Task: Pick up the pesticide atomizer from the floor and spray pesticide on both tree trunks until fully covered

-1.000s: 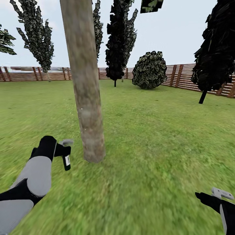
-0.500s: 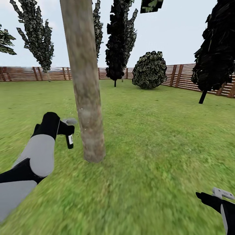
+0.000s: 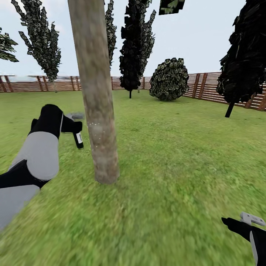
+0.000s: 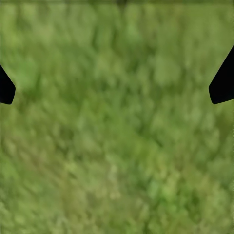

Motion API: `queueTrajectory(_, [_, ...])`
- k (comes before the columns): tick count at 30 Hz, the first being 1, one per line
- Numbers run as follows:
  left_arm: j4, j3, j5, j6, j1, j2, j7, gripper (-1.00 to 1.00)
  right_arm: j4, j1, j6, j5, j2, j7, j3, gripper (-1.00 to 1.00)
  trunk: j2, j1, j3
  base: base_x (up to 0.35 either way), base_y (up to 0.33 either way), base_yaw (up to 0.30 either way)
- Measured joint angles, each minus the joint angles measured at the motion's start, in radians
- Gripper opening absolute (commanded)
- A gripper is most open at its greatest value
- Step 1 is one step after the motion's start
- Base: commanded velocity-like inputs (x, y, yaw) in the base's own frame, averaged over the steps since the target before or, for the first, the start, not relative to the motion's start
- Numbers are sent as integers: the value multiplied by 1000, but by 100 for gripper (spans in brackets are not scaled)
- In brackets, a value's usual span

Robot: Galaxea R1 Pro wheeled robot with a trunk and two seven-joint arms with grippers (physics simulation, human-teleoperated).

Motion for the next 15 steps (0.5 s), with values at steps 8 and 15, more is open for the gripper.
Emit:
queueTrajectory(8, [41,2,-1,0,-64,0,-1,-100,0,0,0,0,0,0,-1,100,0,0,0,0,0,0])
queueTrajectory(15, [60,10,-2,-1,-65,7,-1,-100,0,1,0,0,0,0,-1,100,0,0,0,0,0,-109])
